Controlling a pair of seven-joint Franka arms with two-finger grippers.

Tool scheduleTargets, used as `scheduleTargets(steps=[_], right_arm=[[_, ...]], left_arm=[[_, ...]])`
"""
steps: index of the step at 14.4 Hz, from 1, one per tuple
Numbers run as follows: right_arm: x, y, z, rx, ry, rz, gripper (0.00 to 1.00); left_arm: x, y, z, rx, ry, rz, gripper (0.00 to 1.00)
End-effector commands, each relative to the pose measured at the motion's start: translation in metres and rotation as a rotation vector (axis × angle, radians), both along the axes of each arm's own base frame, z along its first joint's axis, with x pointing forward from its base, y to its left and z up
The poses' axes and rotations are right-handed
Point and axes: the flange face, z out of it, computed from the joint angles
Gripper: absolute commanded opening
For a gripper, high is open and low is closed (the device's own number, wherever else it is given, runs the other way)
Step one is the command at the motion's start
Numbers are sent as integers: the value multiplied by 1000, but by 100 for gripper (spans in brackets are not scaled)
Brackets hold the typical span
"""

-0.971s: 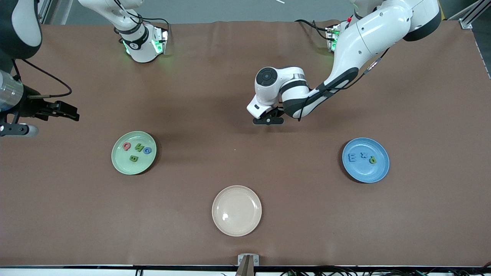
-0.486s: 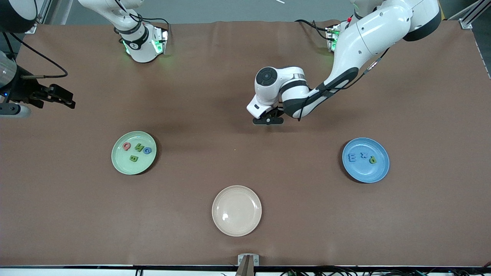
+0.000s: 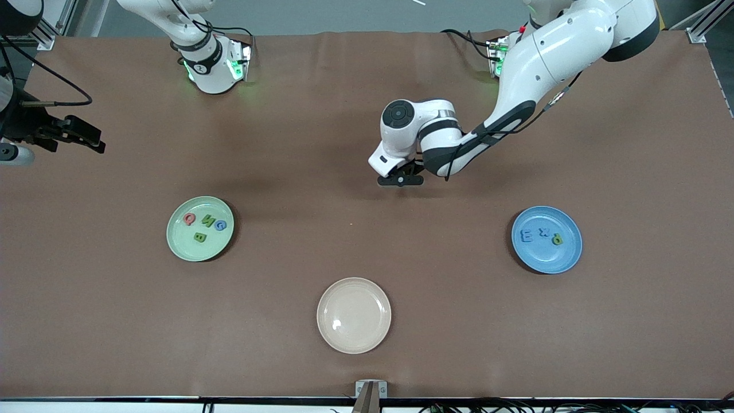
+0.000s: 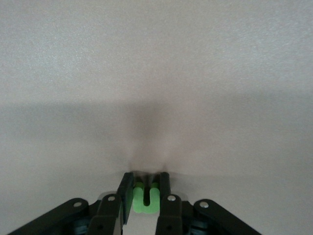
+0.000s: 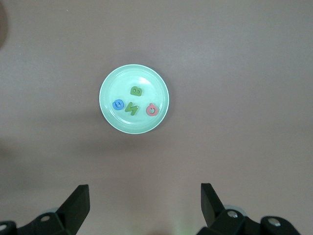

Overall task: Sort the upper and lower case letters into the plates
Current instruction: 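Grasp the green u with the left gripper while the right gripper withdraws, then carry the green u to the blue plate with the left gripper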

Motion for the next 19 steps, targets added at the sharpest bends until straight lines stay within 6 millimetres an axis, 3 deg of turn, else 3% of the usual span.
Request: scheduleTargets(steps=[1,4,6,9,17,19], right_arm=[[-13,0,4,10,-15,-8,100],[-13,0,8,40,-30,-10,100],[-13,-12,7,47,-30,-10,100],[-13,-18,7,50,-36,25,100],[-16,-14,8,11,-24,43,100],[-18,-13,9,3,-18,47,100]], left_arm=[[8,6,36,-34,-12,50,8],[30,28,89,-47,-8,78,7],[47,50,121,-54,-9,50,7],[86,98,155,-96,13,-7,7],[176,254,168,-71,36,-227,7],[199,301,146,-66,58,-273,7]])
